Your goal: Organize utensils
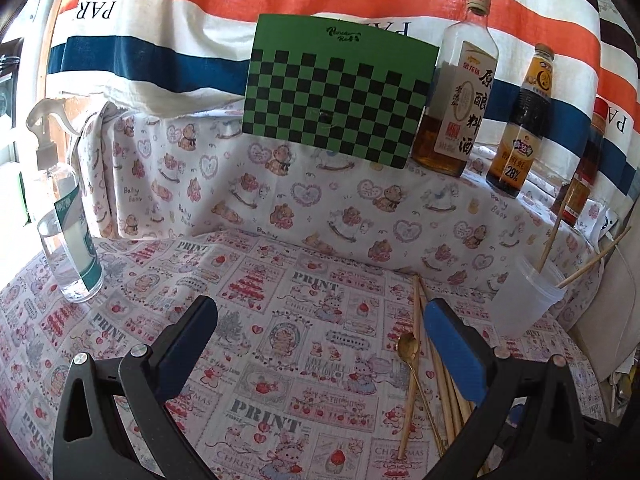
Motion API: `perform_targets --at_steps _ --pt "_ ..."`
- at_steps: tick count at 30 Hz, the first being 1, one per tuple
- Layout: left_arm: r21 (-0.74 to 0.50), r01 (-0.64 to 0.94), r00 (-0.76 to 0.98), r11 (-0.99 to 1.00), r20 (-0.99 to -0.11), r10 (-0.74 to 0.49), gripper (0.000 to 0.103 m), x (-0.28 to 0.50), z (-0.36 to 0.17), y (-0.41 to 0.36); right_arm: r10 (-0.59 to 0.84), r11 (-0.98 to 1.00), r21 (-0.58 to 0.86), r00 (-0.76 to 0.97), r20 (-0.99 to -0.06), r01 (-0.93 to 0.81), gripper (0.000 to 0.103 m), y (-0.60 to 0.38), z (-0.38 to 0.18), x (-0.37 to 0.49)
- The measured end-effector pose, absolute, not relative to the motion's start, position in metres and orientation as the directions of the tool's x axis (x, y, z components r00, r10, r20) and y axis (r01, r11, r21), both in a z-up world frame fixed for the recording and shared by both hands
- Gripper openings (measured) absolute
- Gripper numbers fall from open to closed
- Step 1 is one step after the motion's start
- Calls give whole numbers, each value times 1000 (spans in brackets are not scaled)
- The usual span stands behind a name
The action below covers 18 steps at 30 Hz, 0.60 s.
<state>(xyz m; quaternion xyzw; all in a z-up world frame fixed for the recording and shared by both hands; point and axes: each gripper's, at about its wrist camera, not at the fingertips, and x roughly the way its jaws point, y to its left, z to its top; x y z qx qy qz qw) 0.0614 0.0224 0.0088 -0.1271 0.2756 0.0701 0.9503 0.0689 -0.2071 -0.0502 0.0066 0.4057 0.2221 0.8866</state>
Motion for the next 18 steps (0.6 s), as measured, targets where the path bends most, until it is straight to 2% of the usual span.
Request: perform_targets --at_steps 4,10,13,18 --pt "-209 -202 829 957 -557 53 103 62 6 22 379 901 161 548 -746 -403 31 -197 -63 69" --pt "-162 -217 836 963 -539 98 103 60 9 16 369 900 148 537 -758 -410 29 -193 -69 71" --pt "-94 -208 837 974 -532 127 103 61 8 6 307 916 71 574 -759 -394 22 -189 -71 69" --pt "30 -222 836 974 -508 206 103 63 3 -7 282 923 54 574 -768 -381 20 -192 -73 72"
